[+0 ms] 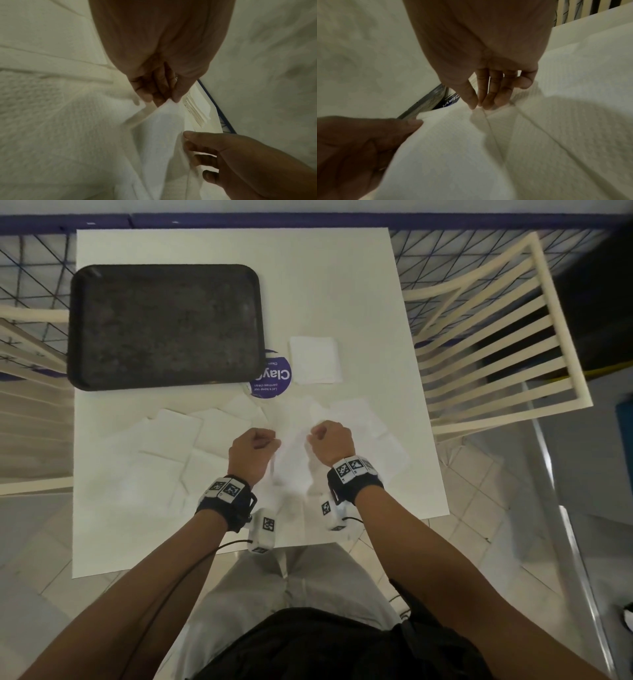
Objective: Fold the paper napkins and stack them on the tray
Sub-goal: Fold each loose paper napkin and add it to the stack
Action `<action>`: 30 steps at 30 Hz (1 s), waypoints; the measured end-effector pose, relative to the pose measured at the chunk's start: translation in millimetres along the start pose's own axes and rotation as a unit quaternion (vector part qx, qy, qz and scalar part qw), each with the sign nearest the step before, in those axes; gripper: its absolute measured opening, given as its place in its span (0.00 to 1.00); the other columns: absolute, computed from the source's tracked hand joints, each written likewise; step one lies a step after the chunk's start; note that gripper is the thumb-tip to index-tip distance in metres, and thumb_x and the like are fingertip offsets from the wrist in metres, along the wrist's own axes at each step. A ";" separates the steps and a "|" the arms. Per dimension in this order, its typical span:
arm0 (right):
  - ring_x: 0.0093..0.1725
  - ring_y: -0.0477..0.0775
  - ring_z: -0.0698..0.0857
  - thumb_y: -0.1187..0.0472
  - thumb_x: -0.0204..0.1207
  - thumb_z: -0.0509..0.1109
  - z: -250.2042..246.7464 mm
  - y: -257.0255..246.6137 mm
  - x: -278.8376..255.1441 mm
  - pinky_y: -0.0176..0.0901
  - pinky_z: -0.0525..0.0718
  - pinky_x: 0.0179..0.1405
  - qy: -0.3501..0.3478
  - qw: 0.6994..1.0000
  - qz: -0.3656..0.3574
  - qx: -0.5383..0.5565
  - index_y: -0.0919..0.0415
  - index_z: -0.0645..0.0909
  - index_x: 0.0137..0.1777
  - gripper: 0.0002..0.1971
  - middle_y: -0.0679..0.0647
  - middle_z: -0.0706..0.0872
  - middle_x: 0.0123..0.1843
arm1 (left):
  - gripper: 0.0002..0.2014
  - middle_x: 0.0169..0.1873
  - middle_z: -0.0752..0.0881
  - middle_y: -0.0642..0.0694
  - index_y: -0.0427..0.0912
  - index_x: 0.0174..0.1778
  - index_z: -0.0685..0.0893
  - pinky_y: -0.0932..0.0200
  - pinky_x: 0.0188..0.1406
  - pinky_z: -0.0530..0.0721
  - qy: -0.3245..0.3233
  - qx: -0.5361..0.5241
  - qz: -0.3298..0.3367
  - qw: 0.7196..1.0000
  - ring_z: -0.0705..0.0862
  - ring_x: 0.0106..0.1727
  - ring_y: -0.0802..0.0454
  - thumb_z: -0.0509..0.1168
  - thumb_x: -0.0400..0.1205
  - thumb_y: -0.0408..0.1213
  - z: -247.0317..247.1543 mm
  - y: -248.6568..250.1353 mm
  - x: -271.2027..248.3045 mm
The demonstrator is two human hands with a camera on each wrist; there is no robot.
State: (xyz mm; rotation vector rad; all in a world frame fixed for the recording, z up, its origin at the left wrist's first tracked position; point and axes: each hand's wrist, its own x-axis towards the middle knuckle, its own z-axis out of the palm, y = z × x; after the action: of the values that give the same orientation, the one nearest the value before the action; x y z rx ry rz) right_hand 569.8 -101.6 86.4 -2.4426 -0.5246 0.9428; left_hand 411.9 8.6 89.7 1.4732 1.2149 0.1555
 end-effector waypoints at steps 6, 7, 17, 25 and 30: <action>0.47 0.59 0.84 0.47 0.85 0.63 -8.7 -15.0 -7.8 0.45 0.78 0.49 -0.095 0.995 -0.002 0.037 0.66 0.87 0.44 0.23 0.57 0.89 0.44 | 0.08 0.48 0.93 0.42 0.42 0.56 0.90 0.42 0.55 0.91 -0.019 -0.074 0.000 0.997 0.90 0.50 0.43 0.73 0.82 0.32 -13.4 -0.4 -2.3; 0.46 0.59 0.84 0.46 0.84 0.63 -8.5 -16.5 -8.0 0.47 0.79 0.51 -0.106 0.993 0.007 0.057 0.65 0.86 0.40 0.23 0.57 0.88 0.42 | 0.07 0.49 0.93 0.41 0.42 0.55 0.90 0.39 0.55 0.90 -0.017 -0.090 -0.002 0.996 0.90 0.49 0.41 0.72 0.82 0.32 -15.8 0.2 -4.1; 0.36 0.51 0.84 0.48 0.79 0.75 2.8 -24.8 -13.8 0.43 0.80 0.48 -0.138 0.973 -0.020 0.186 0.63 0.87 0.52 0.17 0.52 0.86 0.43 | 0.05 0.46 0.91 0.40 0.40 0.51 0.89 0.41 0.52 0.86 -0.024 -0.197 -0.038 0.979 0.89 0.47 0.41 0.69 0.81 0.32 -34.2 1.8 -16.3; 0.29 0.50 0.84 0.60 0.77 0.78 5.1 -30.4 -17.6 0.44 0.85 0.45 -0.078 0.972 -0.095 0.201 0.66 0.84 0.57 0.13 0.66 0.88 0.35 | 0.04 0.46 0.93 0.39 0.43 0.52 0.86 0.30 0.56 0.90 0.000 -0.141 0.007 0.990 0.90 0.46 0.40 0.72 0.84 0.37 -48.3 -4.6 -14.7; 0.30 0.50 0.80 0.66 0.78 0.75 3.3 -32.5 -25.5 0.35 0.79 0.36 -0.078 0.964 -0.108 0.230 0.66 0.83 0.56 0.09 0.56 0.82 0.30 | 0.07 0.47 0.92 0.33 0.40 0.58 0.87 0.35 0.55 0.92 -0.004 -0.161 0.019 0.987 0.90 0.46 0.39 0.70 0.85 0.31 -53.6 -3.9 -17.6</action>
State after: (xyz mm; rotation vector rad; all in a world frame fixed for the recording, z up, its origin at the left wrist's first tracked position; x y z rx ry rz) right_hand 544.0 -86.8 115.3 -1.8682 -0.5412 1.0343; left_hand 365.2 30.0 113.3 1.2134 1.0978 0.3553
